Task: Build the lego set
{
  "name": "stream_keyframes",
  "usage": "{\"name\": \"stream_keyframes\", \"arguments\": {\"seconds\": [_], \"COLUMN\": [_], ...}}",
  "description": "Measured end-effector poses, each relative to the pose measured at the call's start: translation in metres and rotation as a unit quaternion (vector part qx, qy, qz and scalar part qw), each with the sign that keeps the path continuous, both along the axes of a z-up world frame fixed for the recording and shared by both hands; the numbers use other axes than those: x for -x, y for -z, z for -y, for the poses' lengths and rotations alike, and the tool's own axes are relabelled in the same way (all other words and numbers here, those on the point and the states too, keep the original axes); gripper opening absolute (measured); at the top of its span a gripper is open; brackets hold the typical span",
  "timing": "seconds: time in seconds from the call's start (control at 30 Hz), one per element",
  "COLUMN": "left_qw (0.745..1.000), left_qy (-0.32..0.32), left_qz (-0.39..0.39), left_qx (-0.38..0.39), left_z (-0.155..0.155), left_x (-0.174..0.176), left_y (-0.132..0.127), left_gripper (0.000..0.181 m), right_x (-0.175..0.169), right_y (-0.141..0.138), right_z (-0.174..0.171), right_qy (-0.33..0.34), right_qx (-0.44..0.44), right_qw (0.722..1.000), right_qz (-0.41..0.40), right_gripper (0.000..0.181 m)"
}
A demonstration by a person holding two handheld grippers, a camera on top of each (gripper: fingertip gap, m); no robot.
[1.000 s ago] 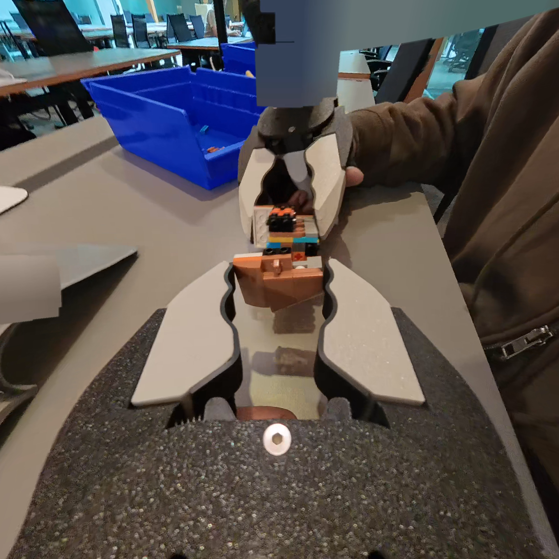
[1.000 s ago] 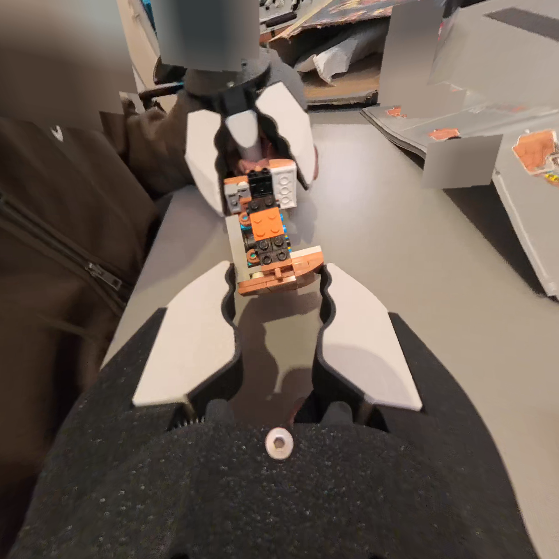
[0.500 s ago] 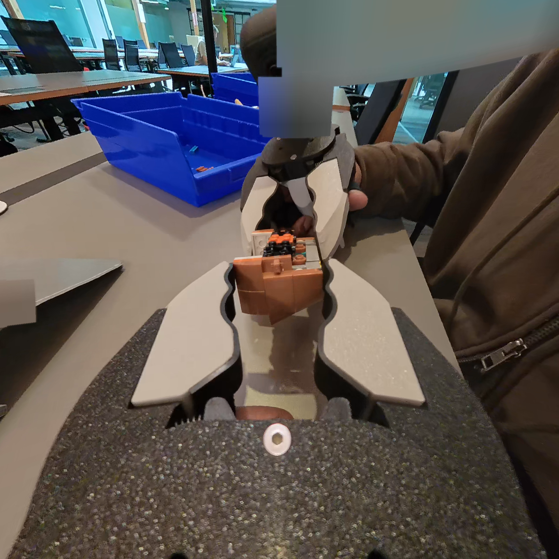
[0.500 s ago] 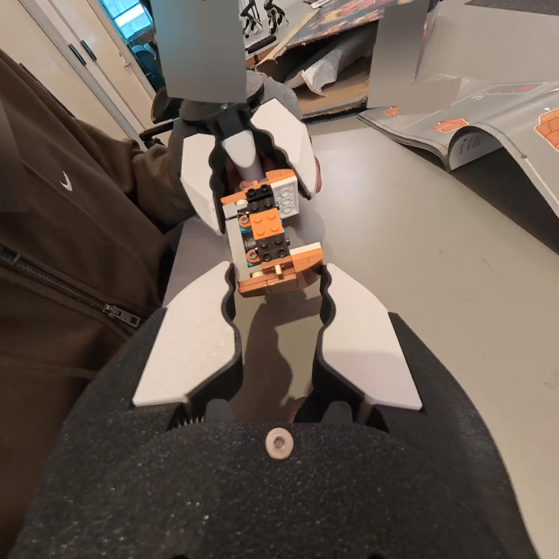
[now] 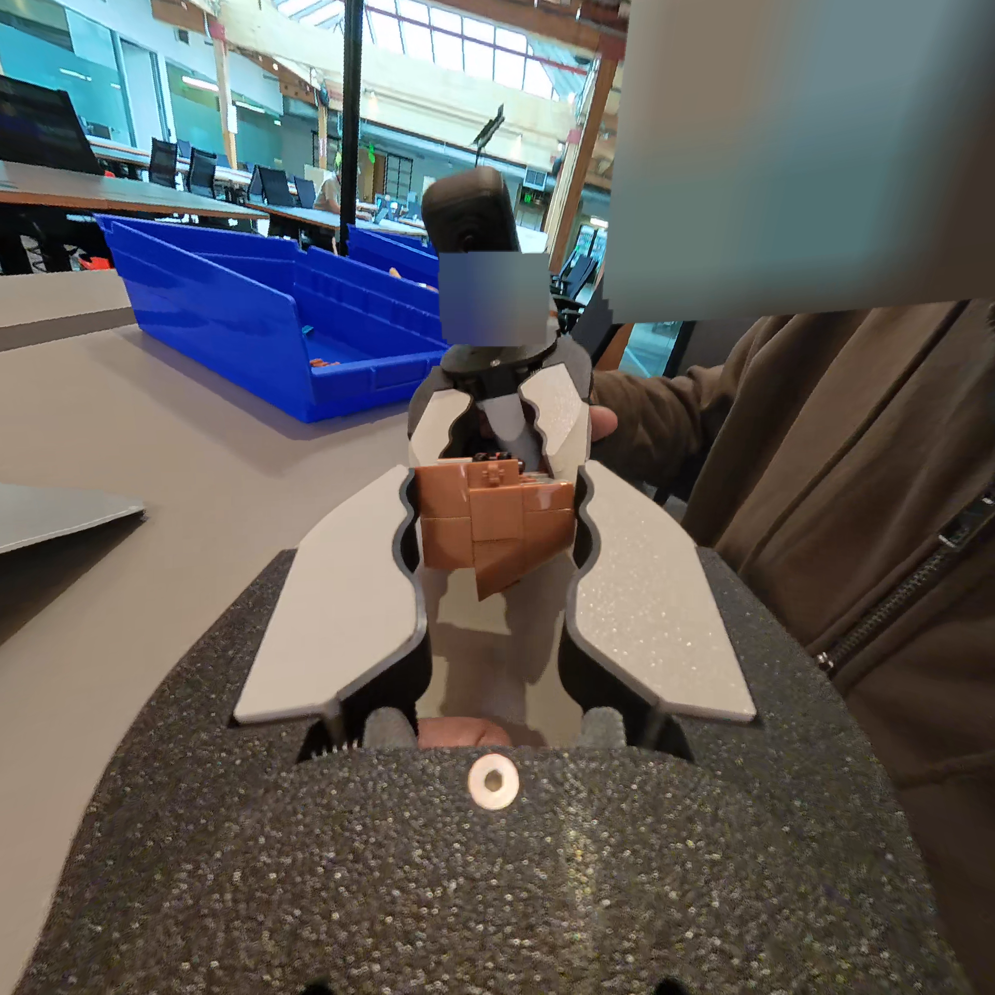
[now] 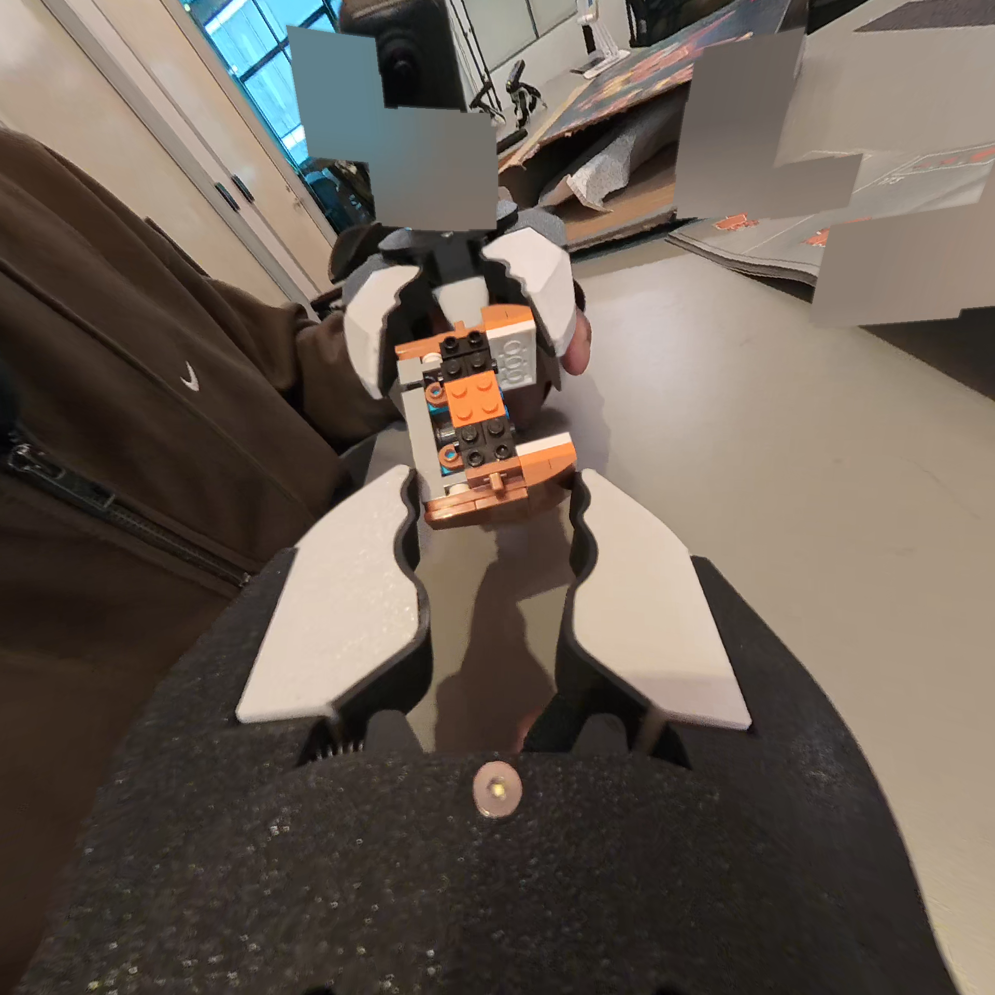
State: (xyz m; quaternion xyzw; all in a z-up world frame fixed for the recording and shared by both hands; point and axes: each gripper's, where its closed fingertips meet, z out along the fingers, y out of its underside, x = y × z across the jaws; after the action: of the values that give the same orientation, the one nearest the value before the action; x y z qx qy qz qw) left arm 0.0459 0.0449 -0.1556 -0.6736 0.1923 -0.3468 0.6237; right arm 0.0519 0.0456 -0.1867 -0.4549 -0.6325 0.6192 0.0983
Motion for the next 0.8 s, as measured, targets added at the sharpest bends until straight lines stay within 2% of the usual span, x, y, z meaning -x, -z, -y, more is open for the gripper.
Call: {"name": "stream_keyframes", "arguments": {"seconds": [0.4,0.67,0.8], "left_qw": [0.996,0.998,0.999], "left_qy": [-0.015,0.008,0.022], "left_qz": [0.081,0.066,0.042], "left_qx": [-0.021,0.006,0.015], "left_z": [-0.004,-0.008,-0.011], "left_x": [0.008,0.003,-0.005], "left_y": [-0.026,-0.041,-0.056], "left_gripper": [0.056,0.056,0.056], "right_x": [0.008,0.006,0.0], "right_y": [-0.02,-0.033,-0.049], "right_z": [0.003,0.004,0.001], "right_qy": [0.041,0.071,0.092], "right_qx": [0.07,0.125,0.141], "right_qw": [0.996,0.988,0.98], "right_qz": [-0.021,-0.061,-0.102], "right_gripper": [0.054,0.054,0.054]}}
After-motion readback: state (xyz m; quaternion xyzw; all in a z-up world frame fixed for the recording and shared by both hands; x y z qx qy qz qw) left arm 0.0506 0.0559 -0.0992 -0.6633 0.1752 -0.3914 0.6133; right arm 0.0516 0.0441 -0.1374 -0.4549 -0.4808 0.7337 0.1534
